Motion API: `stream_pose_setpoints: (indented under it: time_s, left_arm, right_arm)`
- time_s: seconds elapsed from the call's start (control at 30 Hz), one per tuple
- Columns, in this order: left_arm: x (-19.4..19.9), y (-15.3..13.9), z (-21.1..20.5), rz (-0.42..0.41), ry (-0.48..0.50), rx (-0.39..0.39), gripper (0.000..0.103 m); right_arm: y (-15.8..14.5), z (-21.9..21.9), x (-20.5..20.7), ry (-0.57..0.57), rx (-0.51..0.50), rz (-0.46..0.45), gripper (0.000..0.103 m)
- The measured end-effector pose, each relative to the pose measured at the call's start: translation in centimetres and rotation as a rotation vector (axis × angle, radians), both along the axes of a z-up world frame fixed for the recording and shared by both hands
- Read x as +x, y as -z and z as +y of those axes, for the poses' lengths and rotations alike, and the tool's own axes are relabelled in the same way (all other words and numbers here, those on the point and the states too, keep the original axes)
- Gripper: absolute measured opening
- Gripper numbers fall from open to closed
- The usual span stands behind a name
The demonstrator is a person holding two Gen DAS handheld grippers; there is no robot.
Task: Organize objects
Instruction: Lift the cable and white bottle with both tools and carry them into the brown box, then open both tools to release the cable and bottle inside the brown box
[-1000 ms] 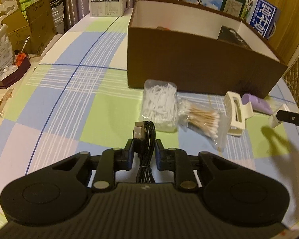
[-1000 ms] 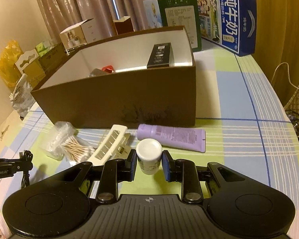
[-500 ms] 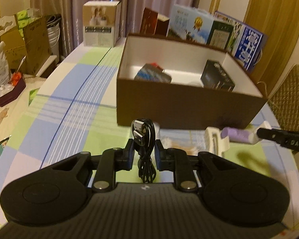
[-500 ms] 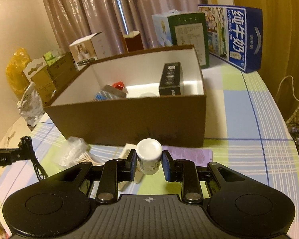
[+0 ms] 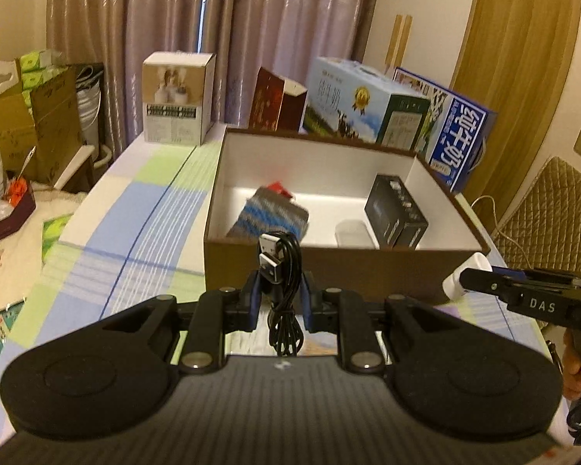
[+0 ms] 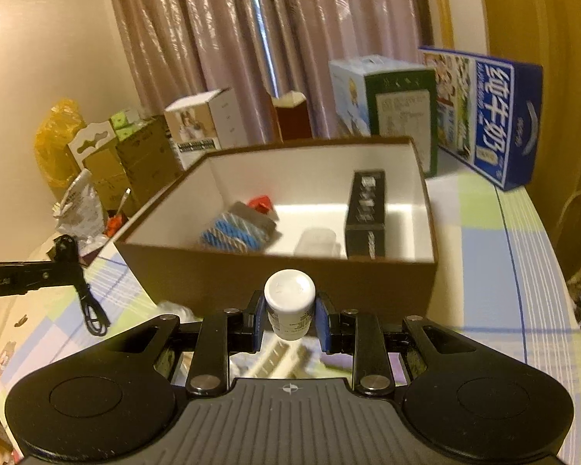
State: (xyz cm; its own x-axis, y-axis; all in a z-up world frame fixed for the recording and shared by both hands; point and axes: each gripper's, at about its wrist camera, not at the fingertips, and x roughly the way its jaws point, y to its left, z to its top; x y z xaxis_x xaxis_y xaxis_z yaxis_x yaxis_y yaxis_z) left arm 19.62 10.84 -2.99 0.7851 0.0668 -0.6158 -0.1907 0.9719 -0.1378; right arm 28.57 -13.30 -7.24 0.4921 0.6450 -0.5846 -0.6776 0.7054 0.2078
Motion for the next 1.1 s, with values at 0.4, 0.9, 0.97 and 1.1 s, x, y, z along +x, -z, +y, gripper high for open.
stream_pose_setpoints:
  time_s: [0.4,0.9,0.97,1.1]
  left_arm:
    - [5.4,-3.0,-0.7,-0.093,0.055,0.021,0.017]
    - [13.6,1.4,0.0,0.054,0.107,0.015,0.017]
    - [14.4,2.4,0.1,0.091,0.112,0.008,0.017]
    - [15.7,4.3,0.3,0.184,0.125,-0.01,0.017]
  right_arm:
    - [-2.8,4.3,2.4,-0.056,0.048,-0.062,0.024]
    - [0.0,8.6,7.7,-0.037,-0.006,0.021,0.024]
    - [0.7,8.9,8.3,-0.035,-0.021,0.041,0.024]
    - [2.0,9.3,9.1,-0.035,-0.053,0.075,0.024]
